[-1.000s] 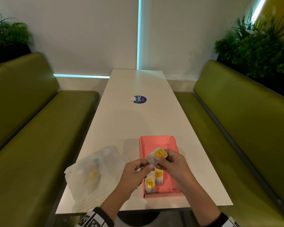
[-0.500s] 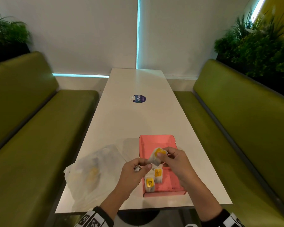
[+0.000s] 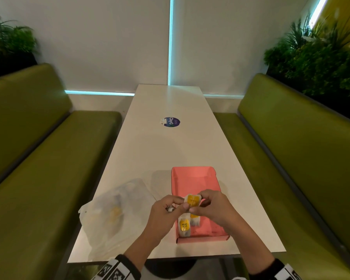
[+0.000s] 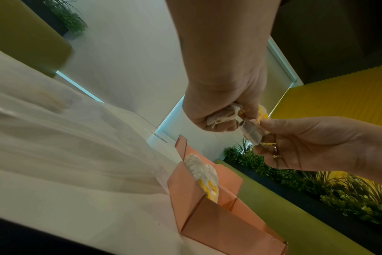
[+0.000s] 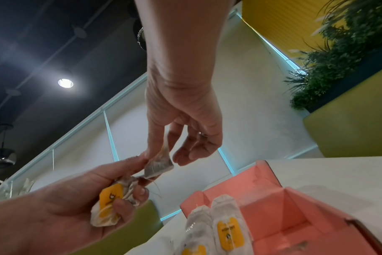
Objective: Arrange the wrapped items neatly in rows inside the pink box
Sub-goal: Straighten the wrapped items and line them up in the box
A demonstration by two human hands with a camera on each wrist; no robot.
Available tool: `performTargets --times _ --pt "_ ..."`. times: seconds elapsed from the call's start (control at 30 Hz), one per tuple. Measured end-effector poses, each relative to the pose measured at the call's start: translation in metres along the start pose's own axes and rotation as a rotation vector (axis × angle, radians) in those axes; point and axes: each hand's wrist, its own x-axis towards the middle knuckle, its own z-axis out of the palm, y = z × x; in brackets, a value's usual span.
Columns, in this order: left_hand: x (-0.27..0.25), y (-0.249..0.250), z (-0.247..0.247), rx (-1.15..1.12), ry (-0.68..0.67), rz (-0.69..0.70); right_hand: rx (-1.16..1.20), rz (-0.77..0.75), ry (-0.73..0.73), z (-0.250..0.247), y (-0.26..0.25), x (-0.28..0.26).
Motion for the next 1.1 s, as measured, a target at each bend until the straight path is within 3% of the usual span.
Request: performTargets --times 0.23,0.47,0.67,0.87,1.1 --pt "-0.001 -0.013 -0.004 0.177 0.013 -0.078 -0.189 0.091 0.071 -0.003 0.032 0.011" --pt "-0.004 -0.038 -0.002 0.472 -0.057 -0.183 -0.332 0.188 -0.063 0.003 0.064 0.016" --pt "-0.006 -0.045 0.002 0.506 -0.055 -0.206 -0.314 0.265 -0.143 0.017 0.073 0.024" --pt "-0.007 -0.044 0.003 0.492 -0.040 -0.214 -0.214 0.284 0.004 0.029 0.074 0.025" --pt "-0.007 -0.043 0.004 0.531 -0.026 -0.233 -0.276 0.286 0.097 0.028 0.077 0.023"
